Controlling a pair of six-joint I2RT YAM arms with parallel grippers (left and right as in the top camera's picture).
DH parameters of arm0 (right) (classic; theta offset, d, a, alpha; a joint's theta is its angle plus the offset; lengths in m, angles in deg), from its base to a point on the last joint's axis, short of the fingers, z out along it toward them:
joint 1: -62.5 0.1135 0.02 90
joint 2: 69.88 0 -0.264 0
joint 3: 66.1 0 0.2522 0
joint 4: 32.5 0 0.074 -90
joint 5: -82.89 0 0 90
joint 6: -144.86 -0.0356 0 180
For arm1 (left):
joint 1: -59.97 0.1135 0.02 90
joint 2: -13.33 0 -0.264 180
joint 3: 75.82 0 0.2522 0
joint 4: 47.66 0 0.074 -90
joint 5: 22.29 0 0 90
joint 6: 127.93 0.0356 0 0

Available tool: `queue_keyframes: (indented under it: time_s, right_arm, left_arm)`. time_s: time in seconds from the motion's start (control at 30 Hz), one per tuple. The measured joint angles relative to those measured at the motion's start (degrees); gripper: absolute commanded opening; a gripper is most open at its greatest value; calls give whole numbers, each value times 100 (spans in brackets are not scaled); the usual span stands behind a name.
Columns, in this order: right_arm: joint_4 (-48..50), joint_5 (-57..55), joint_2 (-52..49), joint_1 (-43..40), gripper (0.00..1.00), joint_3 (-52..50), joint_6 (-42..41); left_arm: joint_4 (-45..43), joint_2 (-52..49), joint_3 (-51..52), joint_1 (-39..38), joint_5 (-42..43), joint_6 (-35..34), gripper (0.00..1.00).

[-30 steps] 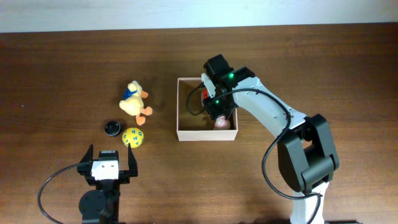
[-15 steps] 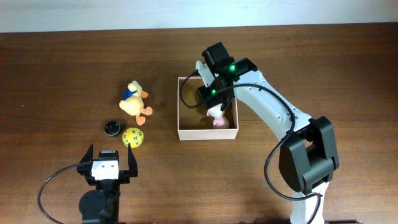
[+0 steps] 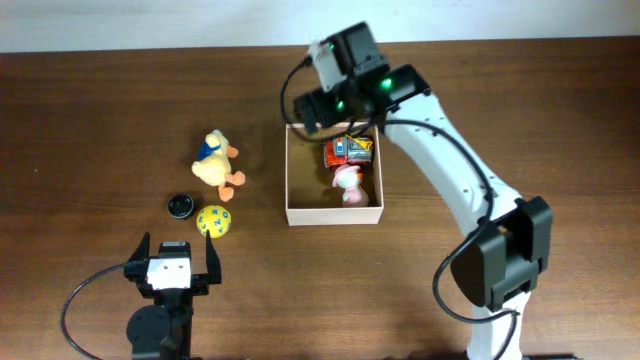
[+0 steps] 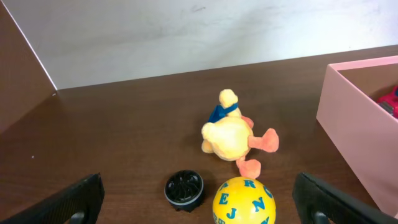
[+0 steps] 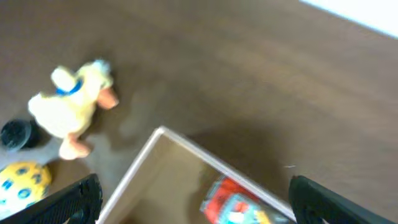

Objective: Pack container
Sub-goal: 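Open the right gripper and lift it back to the right, then move the left gripper over the yellow plush duck and grasp it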

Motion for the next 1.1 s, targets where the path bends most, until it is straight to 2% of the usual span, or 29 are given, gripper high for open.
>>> queue_keyframes:
  time_s: [0.13, 0.33, 0.7, 1.1]
  right_arm:
    - [-463, -638, 2, -446, 99, 492, 9]
    - [-1233, -1539, 2, -1300, 99, 662, 20]
    - [-1578, -1888, 13, -2734, 99, 662, 22]
    - [-1652, -1891, 35, -3077, 99, 662, 20]
  left_arm:
    - [0, 0, 2, 0, 0, 0, 99]
    - [0, 0, 2, 0, 0, 0, 99]
    - [-2, 0, 0, 0, 0, 0, 99]
    - [-2, 0, 2, 0, 0, 0, 99]
